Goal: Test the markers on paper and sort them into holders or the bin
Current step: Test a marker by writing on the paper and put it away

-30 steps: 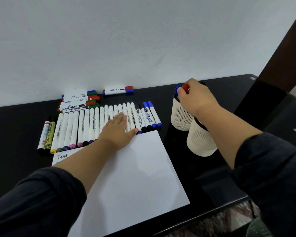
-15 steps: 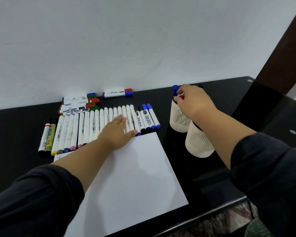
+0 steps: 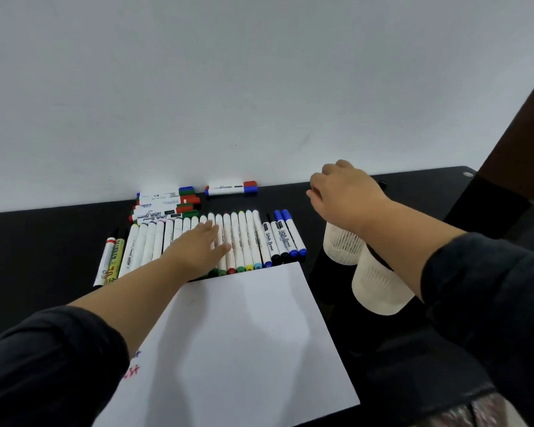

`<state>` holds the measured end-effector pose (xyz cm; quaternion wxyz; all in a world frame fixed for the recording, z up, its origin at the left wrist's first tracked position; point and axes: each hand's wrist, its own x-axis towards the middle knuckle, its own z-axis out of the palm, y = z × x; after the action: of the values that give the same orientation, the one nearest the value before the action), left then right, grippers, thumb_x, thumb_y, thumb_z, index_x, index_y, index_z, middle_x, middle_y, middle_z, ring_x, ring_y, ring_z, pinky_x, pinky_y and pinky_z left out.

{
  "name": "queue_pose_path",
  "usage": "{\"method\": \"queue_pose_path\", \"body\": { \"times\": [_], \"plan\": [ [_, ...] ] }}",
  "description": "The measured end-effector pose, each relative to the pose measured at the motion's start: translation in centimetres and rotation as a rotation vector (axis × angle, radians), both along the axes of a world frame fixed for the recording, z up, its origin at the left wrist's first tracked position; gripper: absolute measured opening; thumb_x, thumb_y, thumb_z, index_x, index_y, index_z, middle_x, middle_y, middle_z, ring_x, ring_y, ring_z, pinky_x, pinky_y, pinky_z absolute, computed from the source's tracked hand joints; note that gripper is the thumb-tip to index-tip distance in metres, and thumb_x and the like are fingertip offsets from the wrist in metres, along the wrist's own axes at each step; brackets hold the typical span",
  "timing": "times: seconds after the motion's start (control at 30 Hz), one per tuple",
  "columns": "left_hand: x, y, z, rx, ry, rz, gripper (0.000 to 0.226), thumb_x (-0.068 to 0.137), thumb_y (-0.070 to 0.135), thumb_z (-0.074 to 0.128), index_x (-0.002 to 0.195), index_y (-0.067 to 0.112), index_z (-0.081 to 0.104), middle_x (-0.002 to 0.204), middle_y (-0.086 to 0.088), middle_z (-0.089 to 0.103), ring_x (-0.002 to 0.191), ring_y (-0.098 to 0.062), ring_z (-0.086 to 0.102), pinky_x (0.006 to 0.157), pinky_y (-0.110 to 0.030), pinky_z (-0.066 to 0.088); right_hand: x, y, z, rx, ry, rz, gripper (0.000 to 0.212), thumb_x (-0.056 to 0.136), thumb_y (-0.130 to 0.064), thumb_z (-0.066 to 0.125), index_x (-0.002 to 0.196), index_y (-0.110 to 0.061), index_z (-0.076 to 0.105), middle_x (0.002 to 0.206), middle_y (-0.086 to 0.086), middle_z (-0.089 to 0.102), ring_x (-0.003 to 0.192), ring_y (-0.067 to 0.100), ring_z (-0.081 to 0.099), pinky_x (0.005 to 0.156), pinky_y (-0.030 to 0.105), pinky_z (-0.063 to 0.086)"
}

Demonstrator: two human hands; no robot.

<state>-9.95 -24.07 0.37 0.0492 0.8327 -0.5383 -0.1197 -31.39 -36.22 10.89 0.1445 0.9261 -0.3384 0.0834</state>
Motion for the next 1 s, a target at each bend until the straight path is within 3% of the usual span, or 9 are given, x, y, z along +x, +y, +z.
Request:
{"method": "queue_pose_path", "body": {
  "times": [0.33,0.6,0.7,1.0],
  "plan": [
    [5.0,1.3,-1.2,0.028,-0.077,0.038,0.067,0.097,0.052,0.029,0.151,0.019,0.006,0.158,0.003,-0.005,0.145,-0.016,-0.001,0.116,-0.034,0.008,7.8,-1.8,-2.5,-0.04,0.06,0.157,0.032,0.101,-0.028,0.032,0.12,-0.01,0.051,0.11,0.008,0.055,0.108,0.025,0.045,0.075,0.031,0.037],
    [6.1,1.8,-2.1,-0.033,-0.059,-0.002,0.066,0.096,0.055,0.023,0.15,0.024,0.001,0.158,0.008,-0.007,0.144,-0.008,-0.006,0.109,-0.022,-0.004,14.4,-4.4,-7.2,-0.008,0.105,0.215,0.032,0.101,-0.028,0.032,0.122,-0.01,0.05,0.114,0.009,0.055,0.108,0.026,0.046,0.072,0.032,0.036],
    [6.1,1.7,-2.4,-0.055,-0.066,-0.019,0.066,0.095,0.056,0.022,0.15,0.026,0.0,0.157,0.009,-0.007,0.143,-0.007,-0.005,0.102,-0.019,-0.008,16.1,-5.6,-8.7,0.011,0.103,0.221,0.033,0.1,-0.027,0.034,0.124,-0.01,0.048,0.116,0.01,0.054,0.11,0.027,0.046,0.075,0.034,0.04],
    [6.6,1.4,-3.0,-0.076,-0.065,-0.034,0.067,0.094,0.058,0.02,0.15,0.029,-0.003,0.156,0.012,-0.01,0.142,-0.003,-0.006,0.101,-0.018,-0.011,20.3,-8.4,-10.5,0.13,0.062,0.146,0.037,0.096,-0.026,0.044,0.131,-0.012,0.044,0.124,0.012,0.049,0.118,0.031,0.041,0.087,0.039,0.039]
  ]
}}
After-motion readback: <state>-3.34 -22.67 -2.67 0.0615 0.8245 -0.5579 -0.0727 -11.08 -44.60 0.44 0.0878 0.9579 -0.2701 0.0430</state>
